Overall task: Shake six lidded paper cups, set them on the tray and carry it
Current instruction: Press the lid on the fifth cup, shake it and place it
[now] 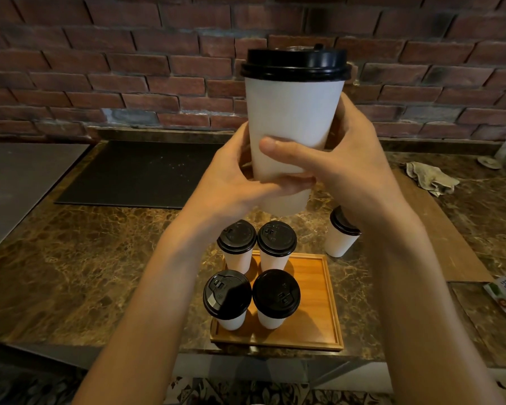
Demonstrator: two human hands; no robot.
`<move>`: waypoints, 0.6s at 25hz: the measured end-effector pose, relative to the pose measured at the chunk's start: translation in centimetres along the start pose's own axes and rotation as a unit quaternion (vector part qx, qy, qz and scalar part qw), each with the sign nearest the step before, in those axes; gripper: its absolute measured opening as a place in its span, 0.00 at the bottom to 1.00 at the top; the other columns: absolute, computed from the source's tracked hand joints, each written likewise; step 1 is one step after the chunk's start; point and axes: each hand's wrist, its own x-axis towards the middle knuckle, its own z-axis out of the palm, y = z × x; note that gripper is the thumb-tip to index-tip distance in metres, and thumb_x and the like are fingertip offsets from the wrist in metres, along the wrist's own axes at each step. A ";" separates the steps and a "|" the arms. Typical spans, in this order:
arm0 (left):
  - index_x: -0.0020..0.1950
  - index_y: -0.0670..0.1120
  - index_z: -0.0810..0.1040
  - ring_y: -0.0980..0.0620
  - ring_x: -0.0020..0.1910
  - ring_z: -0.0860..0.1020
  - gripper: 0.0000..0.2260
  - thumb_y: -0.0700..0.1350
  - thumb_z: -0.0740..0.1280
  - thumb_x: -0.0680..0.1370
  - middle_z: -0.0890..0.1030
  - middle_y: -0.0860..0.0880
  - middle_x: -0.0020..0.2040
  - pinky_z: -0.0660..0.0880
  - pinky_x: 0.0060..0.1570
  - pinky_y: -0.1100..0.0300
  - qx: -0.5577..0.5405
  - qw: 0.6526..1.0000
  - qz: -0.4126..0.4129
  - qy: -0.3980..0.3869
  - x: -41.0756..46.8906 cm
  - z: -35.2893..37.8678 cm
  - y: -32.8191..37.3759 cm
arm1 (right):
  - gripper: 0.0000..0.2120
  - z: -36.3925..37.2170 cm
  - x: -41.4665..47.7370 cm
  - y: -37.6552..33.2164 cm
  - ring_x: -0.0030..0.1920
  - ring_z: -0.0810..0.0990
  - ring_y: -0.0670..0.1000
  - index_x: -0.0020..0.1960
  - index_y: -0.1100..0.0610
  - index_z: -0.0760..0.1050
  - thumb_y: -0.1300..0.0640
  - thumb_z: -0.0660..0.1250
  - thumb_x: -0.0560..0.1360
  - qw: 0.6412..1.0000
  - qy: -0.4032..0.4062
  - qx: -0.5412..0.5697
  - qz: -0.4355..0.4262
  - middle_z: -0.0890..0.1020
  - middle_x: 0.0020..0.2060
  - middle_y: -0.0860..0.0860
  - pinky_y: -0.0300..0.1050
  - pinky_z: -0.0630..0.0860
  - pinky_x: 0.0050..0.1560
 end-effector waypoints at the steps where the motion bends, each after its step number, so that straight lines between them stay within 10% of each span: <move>1: 0.56 0.66 0.70 0.66 0.53 0.78 0.27 0.51 0.78 0.62 0.79 0.67 0.52 0.75 0.42 0.73 0.000 1.000 -0.005 -0.006 0.0 0.0 0.0 | 0.37 -0.1 0.0 0.1 0.57 0.79 0.42 0.68 0.53 0.69 0.48 0.79 0.64 1.000 -0.009 0.002 -0.004 0.79 0.58 0.45 0.41 0.80 0.53; 15: 0.66 0.44 0.70 0.53 0.55 0.80 0.31 0.38 0.77 0.66 0.80 0.50 0.56 0.77 0.49 0.63 -0.043 0.996 -0.028 -0.073 -0.5 0.1 0.4 | 0.28 -0.7 -0.3 0.1 0.56 0.80 0.44 0.61 0.49 0.71 0.51 0.77 0.64 0.995 -0.092 0.047 -0.001 0.81 0.52 0.44 0.36 0.78 0.50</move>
